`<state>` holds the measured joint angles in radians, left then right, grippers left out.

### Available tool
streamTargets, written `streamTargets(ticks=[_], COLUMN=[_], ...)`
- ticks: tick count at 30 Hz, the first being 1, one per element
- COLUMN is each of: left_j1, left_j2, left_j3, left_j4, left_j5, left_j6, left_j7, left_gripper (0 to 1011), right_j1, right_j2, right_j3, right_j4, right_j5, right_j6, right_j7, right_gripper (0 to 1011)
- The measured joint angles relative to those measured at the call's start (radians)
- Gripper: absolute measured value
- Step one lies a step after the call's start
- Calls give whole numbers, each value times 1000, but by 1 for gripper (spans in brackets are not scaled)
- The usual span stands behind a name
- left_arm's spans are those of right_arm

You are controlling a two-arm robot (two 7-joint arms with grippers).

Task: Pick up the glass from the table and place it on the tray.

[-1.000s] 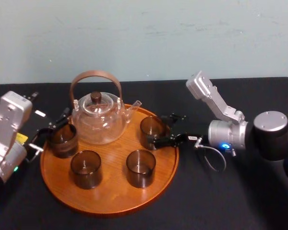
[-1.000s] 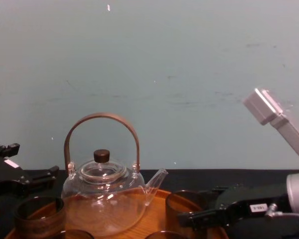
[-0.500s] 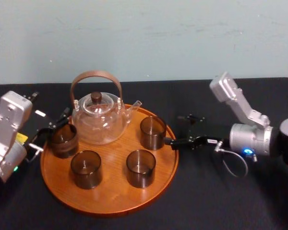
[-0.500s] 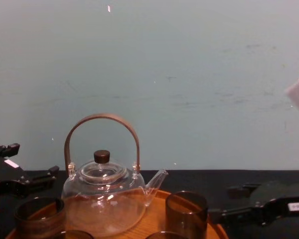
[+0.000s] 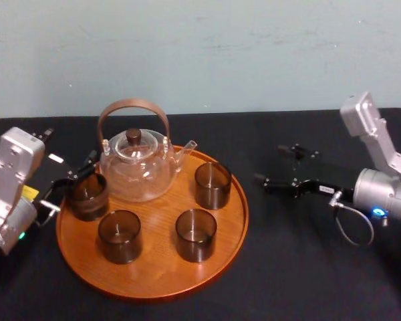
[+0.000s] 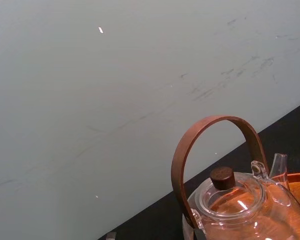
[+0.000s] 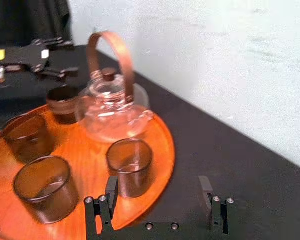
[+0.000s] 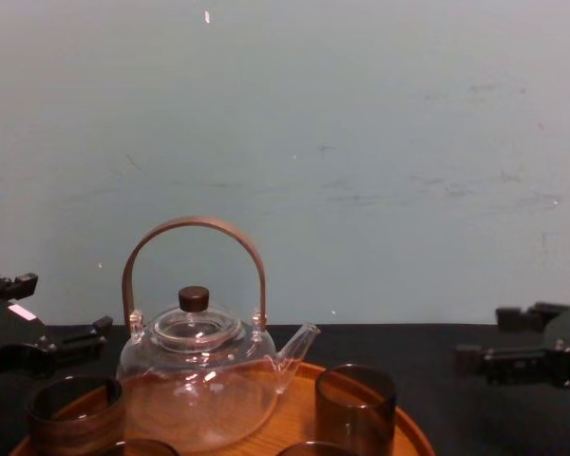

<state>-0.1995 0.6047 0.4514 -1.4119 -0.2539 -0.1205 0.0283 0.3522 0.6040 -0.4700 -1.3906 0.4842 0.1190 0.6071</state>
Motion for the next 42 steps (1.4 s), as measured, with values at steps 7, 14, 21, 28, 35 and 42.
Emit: streamTargets(ticks=[7,14,21,28,35,42], left_j1=[0,0,0,0,0,0], left_j2=[0,0,0,0,0,0], left_j3=[0,0,0,0,0,0], left_j4=[0,0,0,0,0,0], left_j5=[0,0,0,0,0,0], left_j6=[0,0,0,0,0,0], left_j7=[0,0,0,0,0,0], left_gripper=[1001,1001,1001,1001,1001,1001], right_j1=[-70,-135,-179,-198,-200,-196], right_j2=[-10,-48,-83,-108,-130,-146], right_j3=[69,131,164,175,180,188], right_j4=[-49,-65,-49,-13,17,33], right_j5=[-17,-53,-79,-93,-107,-121], right_j6=[-41,-82,-130,-158,-167,-167], right_j7=[-142,-287,-348,-352,-346,-340], right_gripper=[1002,1002,1002,1002,1002,1002])
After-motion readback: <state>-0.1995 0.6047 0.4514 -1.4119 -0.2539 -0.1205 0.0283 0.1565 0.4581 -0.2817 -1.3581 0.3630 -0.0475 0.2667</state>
